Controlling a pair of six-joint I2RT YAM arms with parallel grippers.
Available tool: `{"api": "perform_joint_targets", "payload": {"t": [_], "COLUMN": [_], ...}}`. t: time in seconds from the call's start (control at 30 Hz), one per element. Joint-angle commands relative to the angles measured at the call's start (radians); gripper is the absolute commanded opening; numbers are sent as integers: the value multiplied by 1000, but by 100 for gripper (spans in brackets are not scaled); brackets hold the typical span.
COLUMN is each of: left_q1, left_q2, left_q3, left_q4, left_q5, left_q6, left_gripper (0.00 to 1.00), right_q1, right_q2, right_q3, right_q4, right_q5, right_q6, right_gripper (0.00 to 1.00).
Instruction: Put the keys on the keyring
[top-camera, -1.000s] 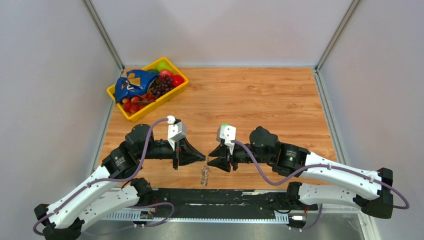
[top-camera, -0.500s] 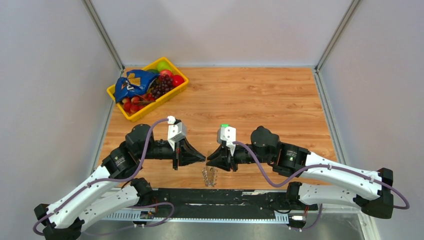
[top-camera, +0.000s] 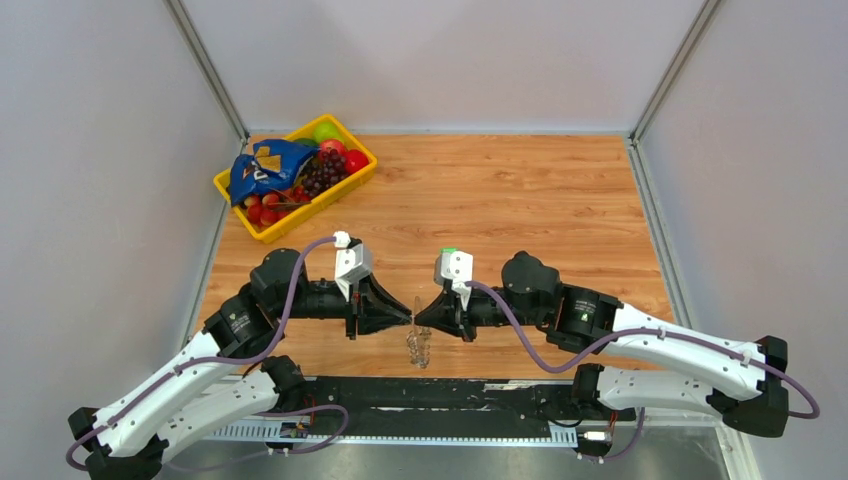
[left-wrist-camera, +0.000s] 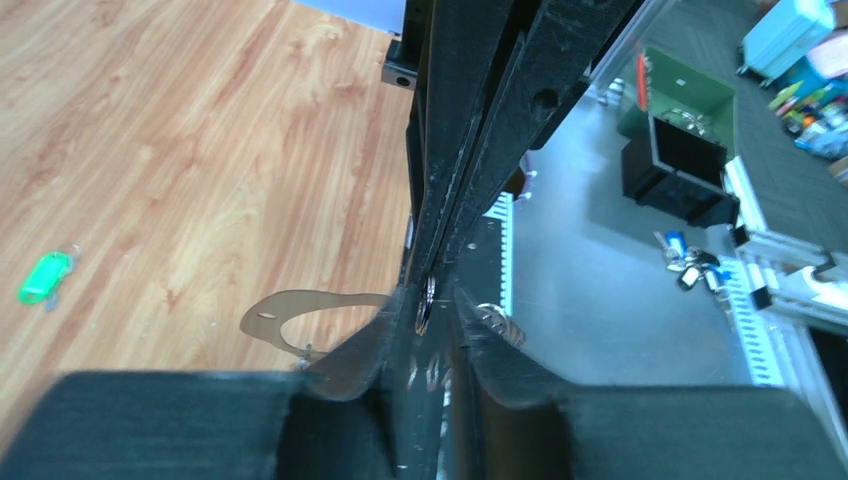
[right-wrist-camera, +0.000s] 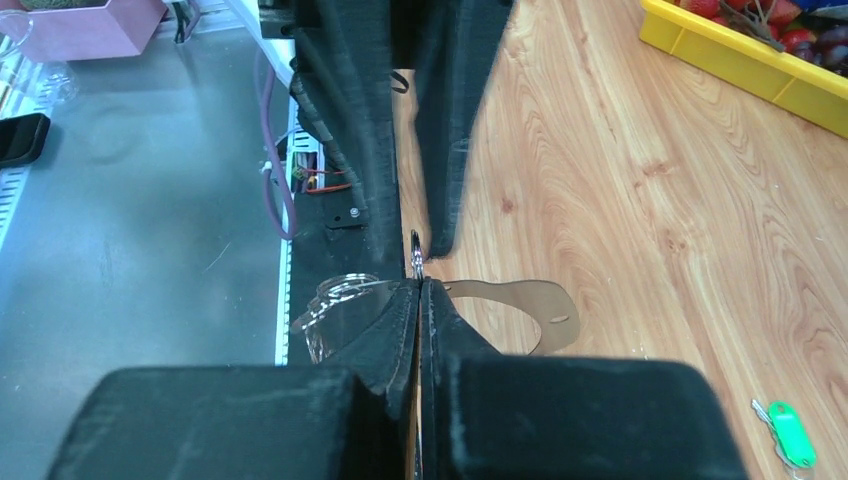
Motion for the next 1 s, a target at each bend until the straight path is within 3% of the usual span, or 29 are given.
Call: {"api": "perform_joint_targets", "payload": {"t": [0.0,0.1,0.3,0.57,0.97], "left_q1": [0,0,-1,0,-1], "left_q2": [0,3,-23,-27,-22], "left_q3": [1,9,12,18,1], "left_q4": [21,-22,-50,-88,-70], "left_q5": [-29,-70,-167,-246,-192], "left_q6": [-16,-18,-16,2,-10], "left_gripper": [42,60,70,71,68], "right_q1": [7,7,8,7,7], "right_q2": [42,106,195,262,349], "right_q3": [124,221,377,419,491], "right_q4": [-90,-230,-444,-612,-744], "right_q5": [68,133,184,71,125], "right_q6": [-4,-10,-22,-62,-80], "right_gripper": [0,0,0,0,0]}}
